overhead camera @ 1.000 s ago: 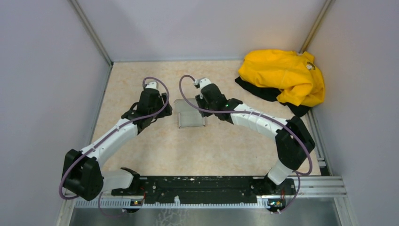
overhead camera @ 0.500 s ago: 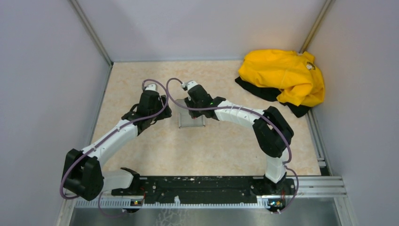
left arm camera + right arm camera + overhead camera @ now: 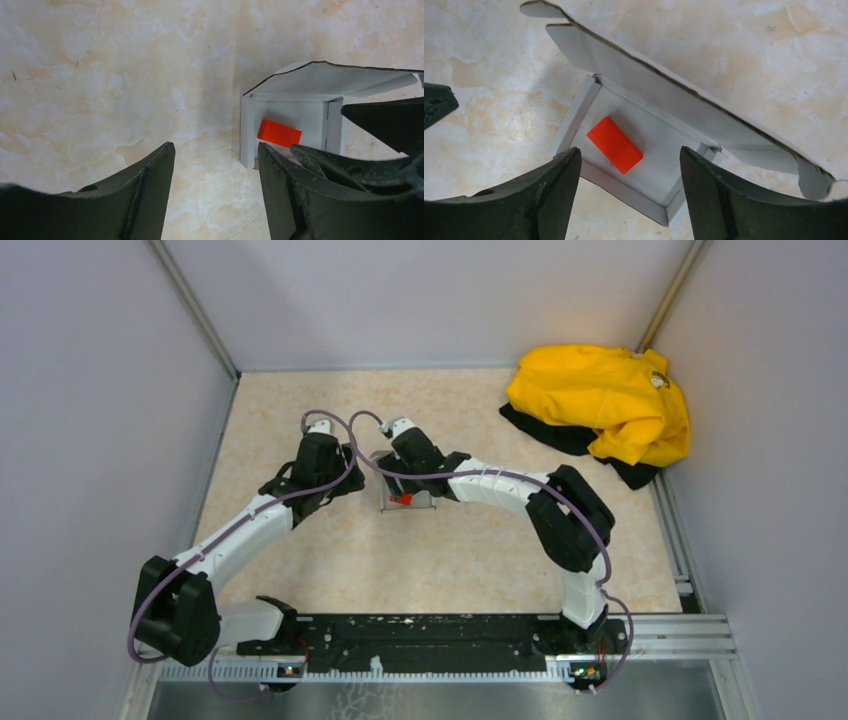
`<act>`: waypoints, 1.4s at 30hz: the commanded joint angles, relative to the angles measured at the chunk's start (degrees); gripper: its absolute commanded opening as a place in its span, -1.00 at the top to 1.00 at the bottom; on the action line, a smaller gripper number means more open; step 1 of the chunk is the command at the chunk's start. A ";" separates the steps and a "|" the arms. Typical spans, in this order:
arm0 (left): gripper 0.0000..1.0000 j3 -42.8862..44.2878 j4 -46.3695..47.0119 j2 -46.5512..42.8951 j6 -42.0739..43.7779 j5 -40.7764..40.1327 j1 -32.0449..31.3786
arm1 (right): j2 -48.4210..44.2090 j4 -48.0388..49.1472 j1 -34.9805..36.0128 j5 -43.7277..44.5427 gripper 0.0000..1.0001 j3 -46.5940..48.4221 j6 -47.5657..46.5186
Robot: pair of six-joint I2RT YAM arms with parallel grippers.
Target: Fold the paper box
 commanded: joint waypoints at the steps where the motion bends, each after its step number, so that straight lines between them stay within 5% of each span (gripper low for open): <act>1: -0.37 0.75 -0.91 -0.64 -0.36 0.20 0.58 | -8.97 1.38 0.97 1.97 -0.59 -2.29 -1.77; 4: -0.38 2.35 -2.30 -0.93 0.18 -0.03 0.57 | -15.94 0.77 0.86 6.32 -0.96 -5.45 -3.18; 6: -0.43 3.24 -2.66 -1.39 0.87 0.14 0.58 | -19.75 -1.34 -0.06 7.50 -0.97 -6.19 -3.87; 8: -0.94 4.06 -2.68 -1.86 1.80 0.43 0.58 | -22.63 -3.44 -0.72 11.09 -0.97 -6.99 -3.76; 9: -0.97 4.48 -2.38 -2.00 2.40 0.73 0.58 | -23.98 -3.89 -1.26 11.79 -0.97 -7.56 -3.89; 20: -0.98 12.38 -6.39 2.75 -1.62 6.45 0.50 | -38.80 -19.09 -3.62 5.24 -0.97 -10.65 0.96; 33: -0.97 8.36 -6.41 1.61 -6.59 18.18 -0.06 | -36.76 -21.46 -4.30 -4.03 -0.97 -7.78 3.84; 42: -0.97 8.16 -7.59 2.46 -3.90 20.52 -1.08 | -50.86 -27.55 -4.29 -3.96 -0.97 -13.66 6.65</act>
